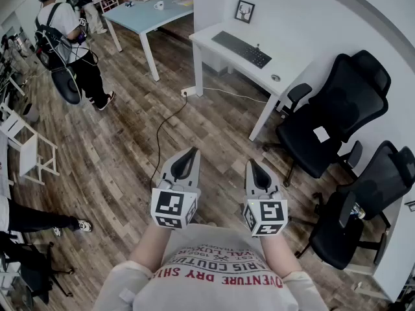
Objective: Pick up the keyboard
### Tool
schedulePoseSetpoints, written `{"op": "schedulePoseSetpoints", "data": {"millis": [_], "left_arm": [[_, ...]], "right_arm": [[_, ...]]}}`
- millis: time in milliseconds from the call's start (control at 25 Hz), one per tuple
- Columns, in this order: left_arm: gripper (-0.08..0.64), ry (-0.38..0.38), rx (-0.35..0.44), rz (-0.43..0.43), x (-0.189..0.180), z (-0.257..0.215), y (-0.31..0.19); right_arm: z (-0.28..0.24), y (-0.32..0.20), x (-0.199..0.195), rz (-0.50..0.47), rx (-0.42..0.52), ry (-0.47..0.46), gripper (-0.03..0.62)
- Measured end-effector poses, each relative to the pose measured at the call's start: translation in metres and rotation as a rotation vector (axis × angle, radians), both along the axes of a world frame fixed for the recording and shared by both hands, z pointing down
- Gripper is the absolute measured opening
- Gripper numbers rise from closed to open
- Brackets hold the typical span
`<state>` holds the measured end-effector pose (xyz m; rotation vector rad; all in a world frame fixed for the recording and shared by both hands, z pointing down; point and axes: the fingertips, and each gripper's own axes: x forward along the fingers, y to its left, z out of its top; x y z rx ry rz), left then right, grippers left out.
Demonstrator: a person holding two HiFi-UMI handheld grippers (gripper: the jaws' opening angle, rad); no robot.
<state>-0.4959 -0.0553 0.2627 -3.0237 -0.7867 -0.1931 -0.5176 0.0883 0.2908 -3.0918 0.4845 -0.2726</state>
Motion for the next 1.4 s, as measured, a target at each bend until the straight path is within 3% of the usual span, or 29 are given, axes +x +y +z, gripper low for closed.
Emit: {"op": "schedulePoseSetpoints", "data": {"millis": [520,840,1120,1400], "left_arm": [[0.032,-0.061,0.005,-0.003,0.012,0.024,0.013],[0.032,-0.089,0.008,0.002,0.034,0.034,0.020],[0.032,-0.106,0.003,0.000,0.086,0.037,0.002],[0.032,-0.126,0.001,0.036,0.162,0.039,-0.036]], "right_arm": [[0.014,0.015,0.006,0.031,-0.011,-0.016,0.025],[0.027,0.021,0.030,0.033,-0.014,-0.049,0.025],[0.033,0.010,0.081,0.055,-0.011,-0.079,0.026],[0.035,-0.023,0.148,0.118,-0.016,-0.110,0.025]]}}
